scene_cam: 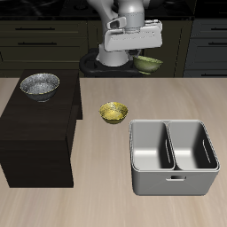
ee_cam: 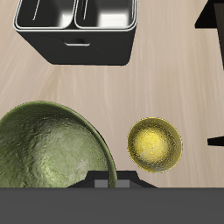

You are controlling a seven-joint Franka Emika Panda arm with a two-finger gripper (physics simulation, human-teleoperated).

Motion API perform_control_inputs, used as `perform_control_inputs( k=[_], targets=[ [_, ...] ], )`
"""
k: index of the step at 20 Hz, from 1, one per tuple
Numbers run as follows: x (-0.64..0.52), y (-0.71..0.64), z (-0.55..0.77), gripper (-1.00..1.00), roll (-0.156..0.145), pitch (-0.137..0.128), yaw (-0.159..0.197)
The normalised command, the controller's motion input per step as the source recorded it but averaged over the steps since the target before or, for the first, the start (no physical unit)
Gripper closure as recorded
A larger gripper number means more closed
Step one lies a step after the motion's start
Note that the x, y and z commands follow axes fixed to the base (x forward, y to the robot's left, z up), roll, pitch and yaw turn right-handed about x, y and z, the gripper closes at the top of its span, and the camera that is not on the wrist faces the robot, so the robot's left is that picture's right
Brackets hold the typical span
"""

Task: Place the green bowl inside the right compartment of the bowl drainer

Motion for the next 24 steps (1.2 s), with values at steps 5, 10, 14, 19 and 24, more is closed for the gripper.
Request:
perform_control_inputs(
  k=[5, 10, 14, 19, 24],
  targets=[
    [0.05, -0.09, 0.26, 1.0, -0.035, -0.041, 0.018],
    [0.13, -0.09, 0.07, 1.0, -0.032, 0.008, 0.011],
    [0.14, -0.11, 0.21, 1.0, -0.049, -0.023, 0.024],
    [0.11, -0.11, 0.19, 1.0, -0.044, -0.026, 0.024],
    [0.25, -0.1, 0.24, 1.0, -0.026, -0.015, 0.018]
  ],
)
